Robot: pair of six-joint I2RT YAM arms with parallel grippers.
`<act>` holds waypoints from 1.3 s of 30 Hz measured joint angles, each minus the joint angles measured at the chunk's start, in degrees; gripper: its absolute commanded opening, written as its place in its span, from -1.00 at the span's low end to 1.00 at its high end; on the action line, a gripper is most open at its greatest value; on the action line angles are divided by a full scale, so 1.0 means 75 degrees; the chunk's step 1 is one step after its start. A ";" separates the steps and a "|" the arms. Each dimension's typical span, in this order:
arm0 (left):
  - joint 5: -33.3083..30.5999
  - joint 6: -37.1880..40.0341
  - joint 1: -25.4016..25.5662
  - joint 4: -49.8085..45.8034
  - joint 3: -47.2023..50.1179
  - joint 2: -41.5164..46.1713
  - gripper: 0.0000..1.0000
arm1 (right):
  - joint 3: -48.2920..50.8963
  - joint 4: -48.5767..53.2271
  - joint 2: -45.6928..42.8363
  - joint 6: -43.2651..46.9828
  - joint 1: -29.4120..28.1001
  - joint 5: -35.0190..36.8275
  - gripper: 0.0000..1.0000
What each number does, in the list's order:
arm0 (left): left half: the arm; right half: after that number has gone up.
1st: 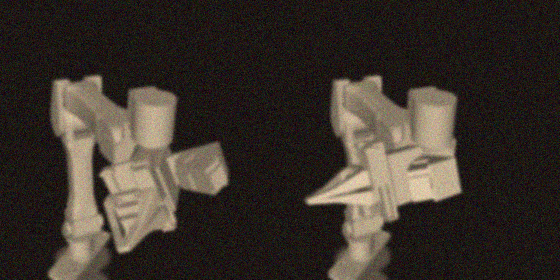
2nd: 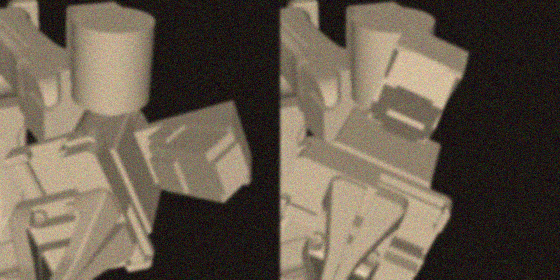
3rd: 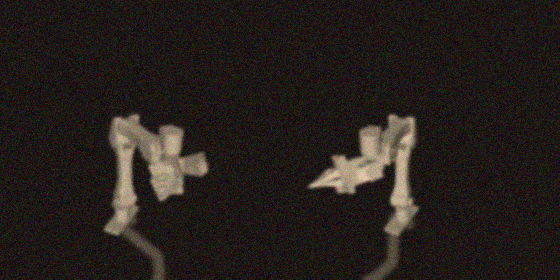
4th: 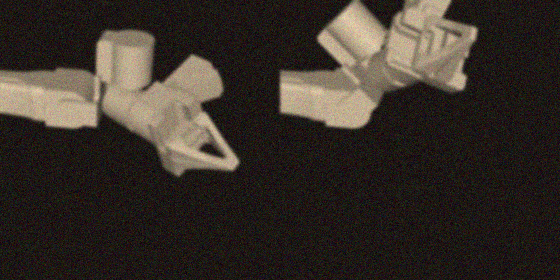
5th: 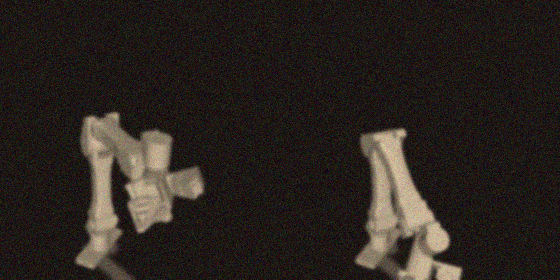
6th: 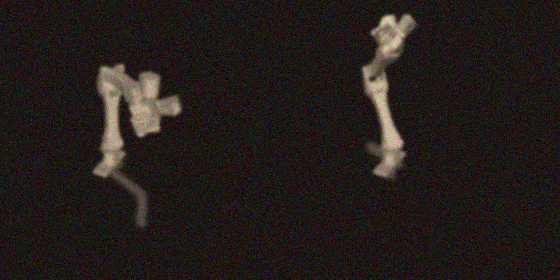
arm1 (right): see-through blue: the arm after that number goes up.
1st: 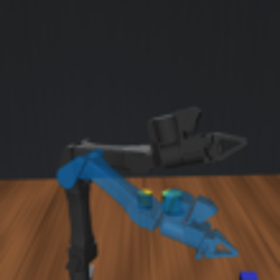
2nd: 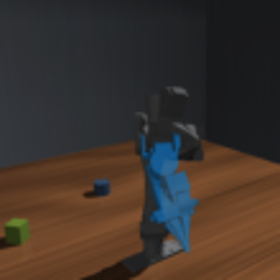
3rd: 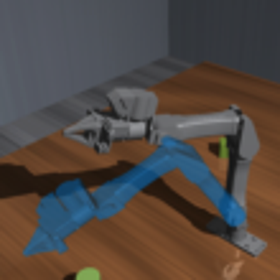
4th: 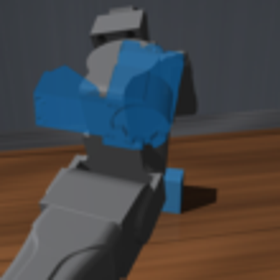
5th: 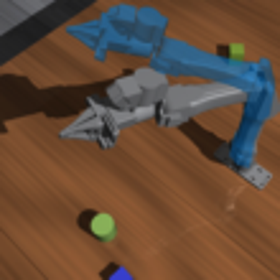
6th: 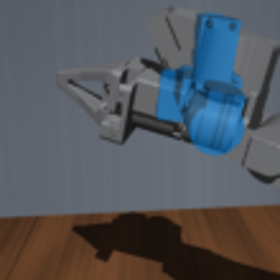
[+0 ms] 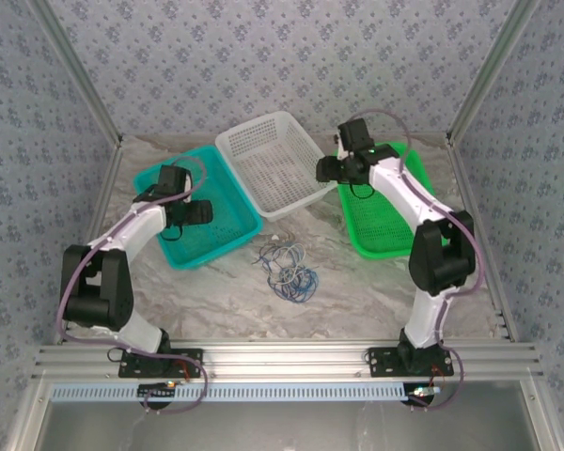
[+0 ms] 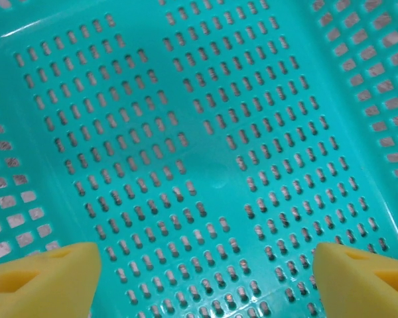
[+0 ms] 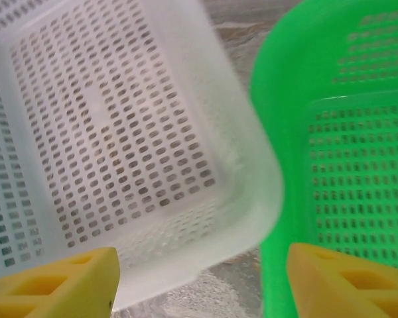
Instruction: Untangle the cables
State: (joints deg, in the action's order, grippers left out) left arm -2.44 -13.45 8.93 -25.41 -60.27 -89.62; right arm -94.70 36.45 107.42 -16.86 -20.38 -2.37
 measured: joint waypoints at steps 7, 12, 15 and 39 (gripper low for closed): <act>0.0029 -0.0198 -0.0743 -0.0478 -0.0122 -0.0513 0.66 | -0.1396 0.0866 0.1212 0.0108 -0.0796 -0.0382 0.12; 0.0026 -0.0219 -0.1032 -0.0597 -0.0414 -0.1110 0.65 | -0.1711 0.1122 0.1804 0.0119 -0.1131 -0.0557 0.08; 0.0032 -0.0216 -0.1040 -0.0583 -0.0539 -0.1361 0.65 | -0.1711 0.1274 0.1845 0.0073 -0.1244 -0.0697 0.07; 0.0254 0.0443 -0.0708 -0.0163 -0.1821 -0.1399 0.79 | -0.1425 0.0898 0.1842 -0.0793 -0.2235 -0.2124 0.32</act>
State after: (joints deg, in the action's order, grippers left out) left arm -0.54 -10.13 3.62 -26.63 -73.93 -100.12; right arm -105.38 43.18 121.23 -22.81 -37.15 -18.31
